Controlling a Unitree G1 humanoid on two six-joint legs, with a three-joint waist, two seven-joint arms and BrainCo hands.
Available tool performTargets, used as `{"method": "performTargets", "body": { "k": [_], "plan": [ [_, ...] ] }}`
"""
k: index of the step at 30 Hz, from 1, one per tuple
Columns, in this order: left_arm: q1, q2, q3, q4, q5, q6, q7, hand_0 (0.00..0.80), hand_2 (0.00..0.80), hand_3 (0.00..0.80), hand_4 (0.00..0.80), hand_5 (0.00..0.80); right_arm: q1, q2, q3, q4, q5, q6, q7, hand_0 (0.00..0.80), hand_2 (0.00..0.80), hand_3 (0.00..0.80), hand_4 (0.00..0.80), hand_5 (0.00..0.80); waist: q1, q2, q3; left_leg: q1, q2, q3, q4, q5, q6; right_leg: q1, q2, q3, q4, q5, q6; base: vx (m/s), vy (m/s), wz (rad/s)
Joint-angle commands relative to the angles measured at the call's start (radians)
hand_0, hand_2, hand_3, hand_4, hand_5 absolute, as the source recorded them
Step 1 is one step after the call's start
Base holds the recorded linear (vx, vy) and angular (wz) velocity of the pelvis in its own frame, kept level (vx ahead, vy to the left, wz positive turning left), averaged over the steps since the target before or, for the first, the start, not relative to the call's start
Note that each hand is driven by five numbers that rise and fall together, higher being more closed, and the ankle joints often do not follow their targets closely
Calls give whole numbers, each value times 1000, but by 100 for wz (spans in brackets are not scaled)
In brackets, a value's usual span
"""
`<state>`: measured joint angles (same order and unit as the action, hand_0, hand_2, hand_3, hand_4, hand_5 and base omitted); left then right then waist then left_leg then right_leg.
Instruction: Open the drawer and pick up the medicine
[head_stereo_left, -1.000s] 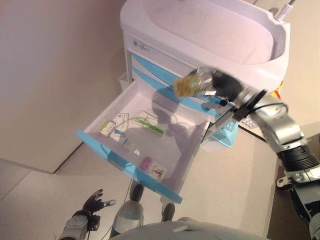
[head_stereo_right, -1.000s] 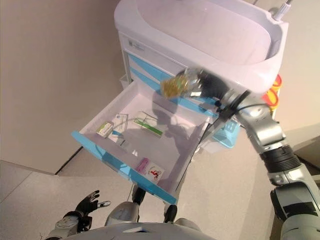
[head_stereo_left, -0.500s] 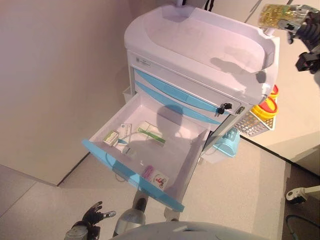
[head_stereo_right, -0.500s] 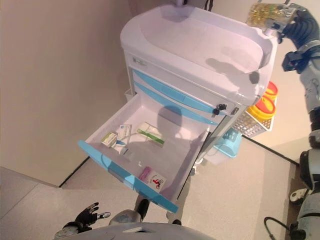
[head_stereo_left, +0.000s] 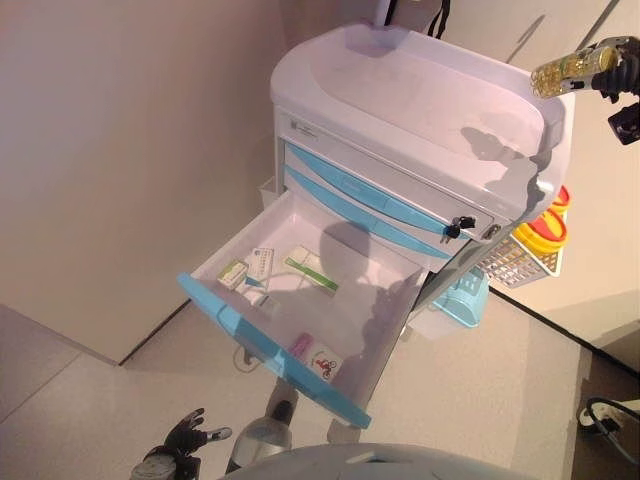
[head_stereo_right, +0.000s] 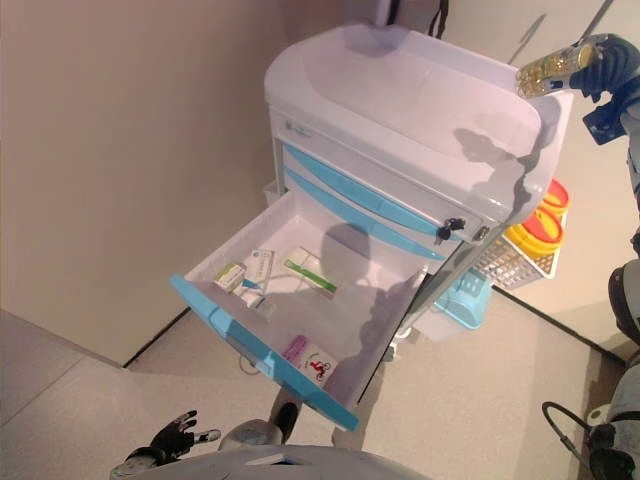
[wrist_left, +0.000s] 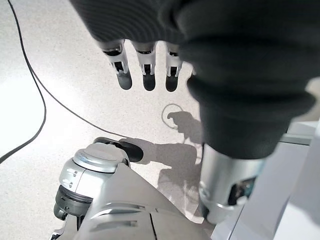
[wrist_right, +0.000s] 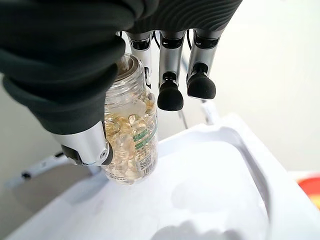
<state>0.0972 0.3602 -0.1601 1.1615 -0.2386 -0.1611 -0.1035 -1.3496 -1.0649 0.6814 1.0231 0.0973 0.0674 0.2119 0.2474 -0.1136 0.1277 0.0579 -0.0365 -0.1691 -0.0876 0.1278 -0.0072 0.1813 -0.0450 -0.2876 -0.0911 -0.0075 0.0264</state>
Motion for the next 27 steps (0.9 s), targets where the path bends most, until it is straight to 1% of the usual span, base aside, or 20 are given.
{"method": "performTargets", "body": {
  "k": [1, 3, 7, 8, 10, 14, 18, 21, 27],
  "plan": [
    [5, 56, -37, 14, -31, -7, 7, 0, 0, 0, 0, 0, -180, -86, 117, 7, -84, -46, 12, 800, 800, 800, 800, 800, 37, -71, -40, 5, -16, 32, 51, -175, 4, -43, -53, 7, 66, -21, 49, 43, -4, 4],
    [5, 59, -36, 10, -34, -7, 7, 0, 0, 0, 0, 0, -196, -83, 139, 14, -97, -37, 28, 800, 800, 800, 800, 800, 42, -74, -36, 2, -17, 28, 53, -175, 5, -44, -53, 3, 66, -21, 48, 40, 2, 3],
    [4, 64, -32, 1, -44, -14, 6, 0, 0, 0, 0, 0, -212, -68, 177, 39, -177, -16, 64, 800, 800, 800, 800, 800, 57, -81, -27, -7, -20, 20, 58, -175, 6, -48, -52, -5, 65, -22, 45, 42, 3, 11],
    [6, 70, -33, -6, -47, -18, 7, 0, 0, 0, 0, 0, -214, -64, 194, 53, -217, -13, 78, 800, 800, 800, 800, 800, 66, -86, -20, -14, -19, 16, 61, -174, 7, -50, -50, -9, 65, -22, 45, 20, -31, 18],
    [3, 80, -28, -16, -45, -15, 5, 0, 0, 0, 0, 0, -218, -61, 215, 64, -248, 3, 109, 800, 800, 800, 800, 800, 76, -94, -12, -24, -19, 9, 63, -173, 7, -56, -48, -13, 66, -21, 46, 6, -43, 8],
    [6, 91, -18, -32, -38, -1, 12, 0, 0, 0, 0, 0, -210, -55, 240, 65, -269, 32, 210, 800, 800, 800, 800, 800, 90, -105, 4, -33, -18, 0, 63, -169, 8, -64, -45, -21, 69, -19, 45, 10, -29, 8],
    [7, 94, -18, -32, -37, 0, 16, 0, 0, 0, 0, 0, -191, -36, 237, 91, -300, 34, 277, 800, 800, 800, 800, 800, 100, -108, 14, -39, -18, -4, 62, -168, 10, -67, -45, -24, 70, -20, 44, 12, 1, 2],
    [7, 99, -15, -36, -28, -7, 14, 0, 0, 0, 0, 0, -171, -20, 225, 111, -314, 34, 293, 800, 800, 800, 800, 800, 112, -109, 26, -46, -19, -11, 63, -167, 11, -71, -45, -30, 72, -20, 45, 18, -11, 5],
    [1, 110, -21, -55, -21, -19, 7, 0, 0, 0, 0, 0, -138, 2, 193, 127, -324, 41, 255, 800, 800, 800, 800, 800, 128, -106, 45, -60, -22, -22, 62, -162, 12, -82, -45, -36, 72, -17, 49, 3, -4, 1]
  ]
}}
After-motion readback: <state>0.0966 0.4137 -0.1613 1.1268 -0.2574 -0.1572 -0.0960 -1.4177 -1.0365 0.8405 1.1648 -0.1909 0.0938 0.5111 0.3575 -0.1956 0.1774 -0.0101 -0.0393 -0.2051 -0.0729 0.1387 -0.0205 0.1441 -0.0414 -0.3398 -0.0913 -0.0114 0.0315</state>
